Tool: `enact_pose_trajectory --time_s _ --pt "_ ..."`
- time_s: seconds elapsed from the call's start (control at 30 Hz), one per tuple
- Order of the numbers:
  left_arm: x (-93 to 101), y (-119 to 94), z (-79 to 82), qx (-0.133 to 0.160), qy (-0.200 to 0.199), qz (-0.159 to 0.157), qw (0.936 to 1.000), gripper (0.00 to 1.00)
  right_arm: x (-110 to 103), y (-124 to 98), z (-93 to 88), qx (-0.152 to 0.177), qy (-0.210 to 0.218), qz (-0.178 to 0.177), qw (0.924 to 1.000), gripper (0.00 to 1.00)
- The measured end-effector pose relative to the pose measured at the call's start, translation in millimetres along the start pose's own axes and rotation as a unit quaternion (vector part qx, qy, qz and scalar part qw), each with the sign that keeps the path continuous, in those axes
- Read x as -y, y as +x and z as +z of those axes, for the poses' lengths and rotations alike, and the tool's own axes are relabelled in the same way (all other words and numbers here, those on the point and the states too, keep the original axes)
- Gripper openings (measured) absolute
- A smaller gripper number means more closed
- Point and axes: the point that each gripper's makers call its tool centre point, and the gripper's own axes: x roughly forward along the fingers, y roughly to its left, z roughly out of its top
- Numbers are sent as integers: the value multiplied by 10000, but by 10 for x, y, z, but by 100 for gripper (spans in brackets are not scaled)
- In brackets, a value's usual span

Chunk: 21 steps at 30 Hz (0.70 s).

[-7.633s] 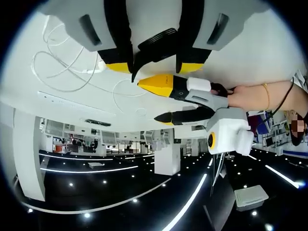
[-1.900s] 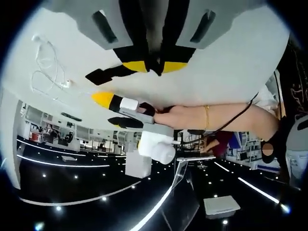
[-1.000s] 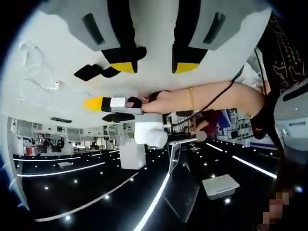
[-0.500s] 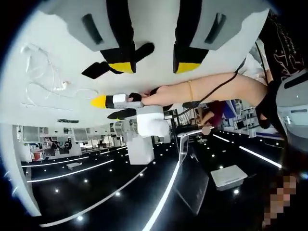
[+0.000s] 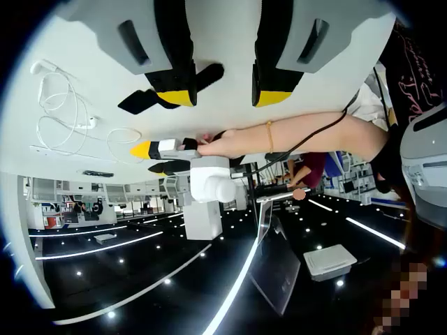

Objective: Peel open the Velcro strap on the desktop, arrange the wired earphones neatly onto it, and close the Velcro strap to secure them.

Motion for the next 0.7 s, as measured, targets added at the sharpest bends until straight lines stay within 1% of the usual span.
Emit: enact_pose_trajectory --time_s 0.2,0.33,0.7 --pt "-26 12 -14 -47 39 54 10000 49 -8 2 -2 -6 -24 14 10000 33" --pt "-23 1 -27 -113 184 81 9997 44 -13 2 3 1 -38 31 10000 34" --pt "-28 -2 -55 -190 280 91 9994 36 -29 10 -16 -42 -129 50 9999 34"
